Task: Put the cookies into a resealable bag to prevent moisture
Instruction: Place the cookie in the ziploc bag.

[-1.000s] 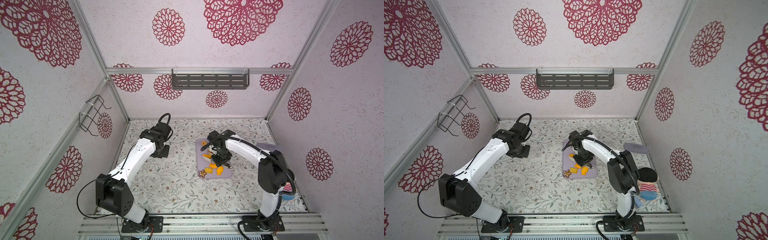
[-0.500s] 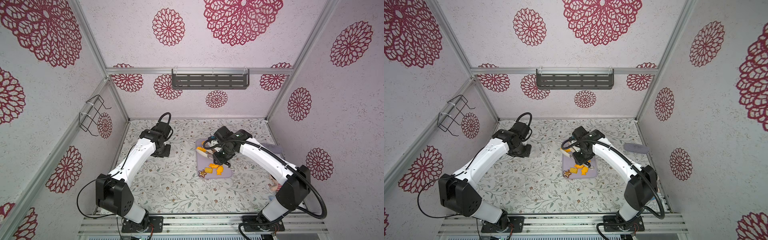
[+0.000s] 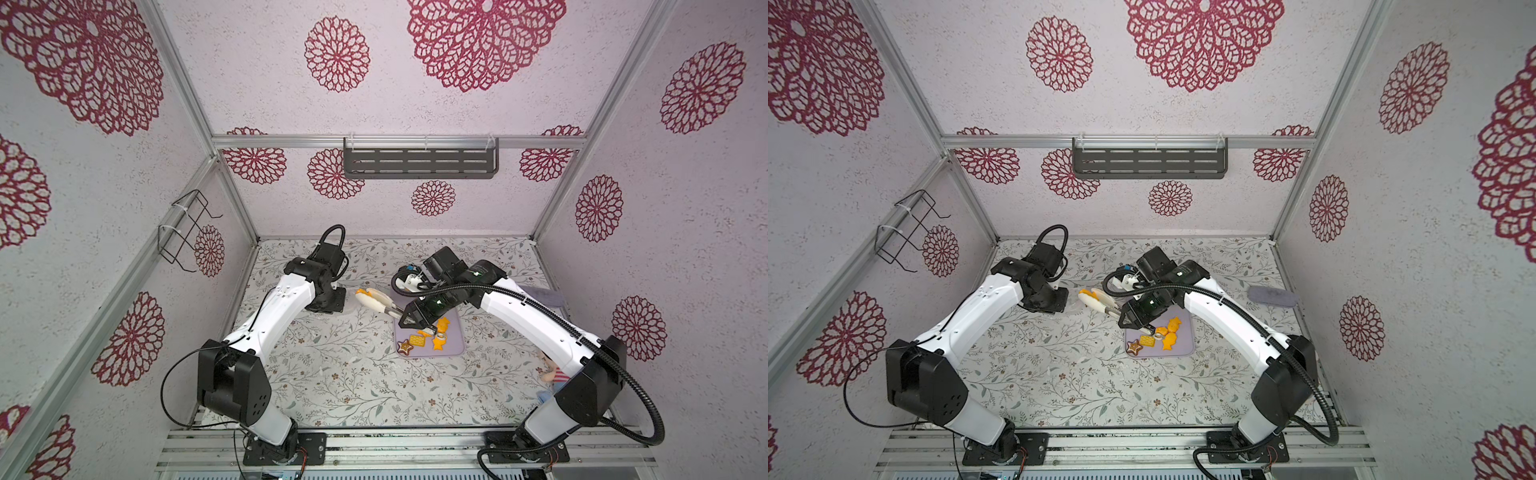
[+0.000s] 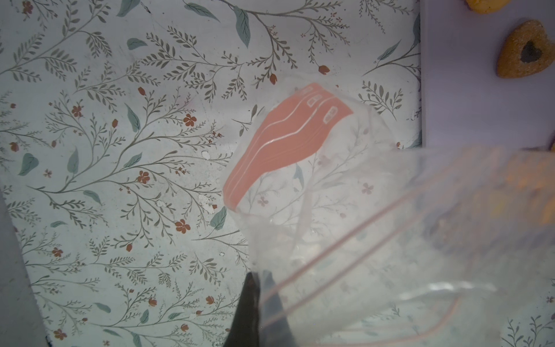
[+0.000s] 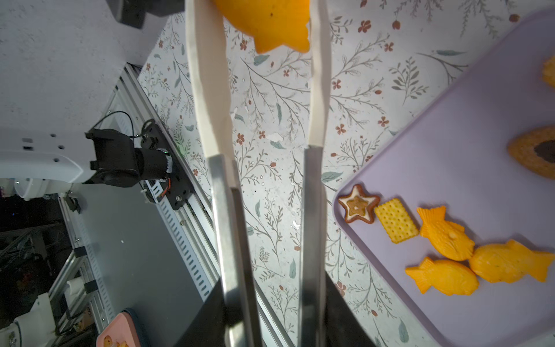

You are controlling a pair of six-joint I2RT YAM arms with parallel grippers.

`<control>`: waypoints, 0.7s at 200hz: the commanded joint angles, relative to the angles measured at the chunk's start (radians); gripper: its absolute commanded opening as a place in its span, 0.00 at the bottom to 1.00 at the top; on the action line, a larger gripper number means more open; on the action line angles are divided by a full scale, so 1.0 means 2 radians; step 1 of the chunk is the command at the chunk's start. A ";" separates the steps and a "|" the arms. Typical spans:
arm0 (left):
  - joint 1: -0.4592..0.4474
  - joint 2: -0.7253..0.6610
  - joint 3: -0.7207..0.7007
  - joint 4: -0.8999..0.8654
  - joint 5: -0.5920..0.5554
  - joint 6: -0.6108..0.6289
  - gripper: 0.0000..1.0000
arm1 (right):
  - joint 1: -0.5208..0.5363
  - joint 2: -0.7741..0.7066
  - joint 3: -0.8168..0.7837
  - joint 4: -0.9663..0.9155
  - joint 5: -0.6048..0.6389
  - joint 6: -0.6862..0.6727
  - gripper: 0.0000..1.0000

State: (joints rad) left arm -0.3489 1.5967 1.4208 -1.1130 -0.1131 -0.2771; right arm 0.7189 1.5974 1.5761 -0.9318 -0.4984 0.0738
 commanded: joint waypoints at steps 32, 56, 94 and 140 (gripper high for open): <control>-0.002 0.007 0.002 0.028 0.036 0.003 0.00 | 0.000 0.018 0.024 0.071 -0.078 0.037 0.33; -0.002 0.001 -0.005 0.042 0.055 -0.002 0.00 | 0.001 0.025 0.008 0.109 -0.100 0.060 0.33; 0.000 -0.015 -0.027 0.076 0.096 -0.012 0.00 | -0.003 0.018 -0.032 0.162 -0.116 0.090 0.33; 0.009 -0.030 -0.048 0.107 0.131 -0.026 0.00 | -0.027 -0.015 -0.087 0.226 -0.139 0.132 0.33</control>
State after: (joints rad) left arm -0.3244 1.5925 1.3388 -0.9657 0.0380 -0.3313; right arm 0.6903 1.6405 1.4330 -0.6563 -0.7136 0.2558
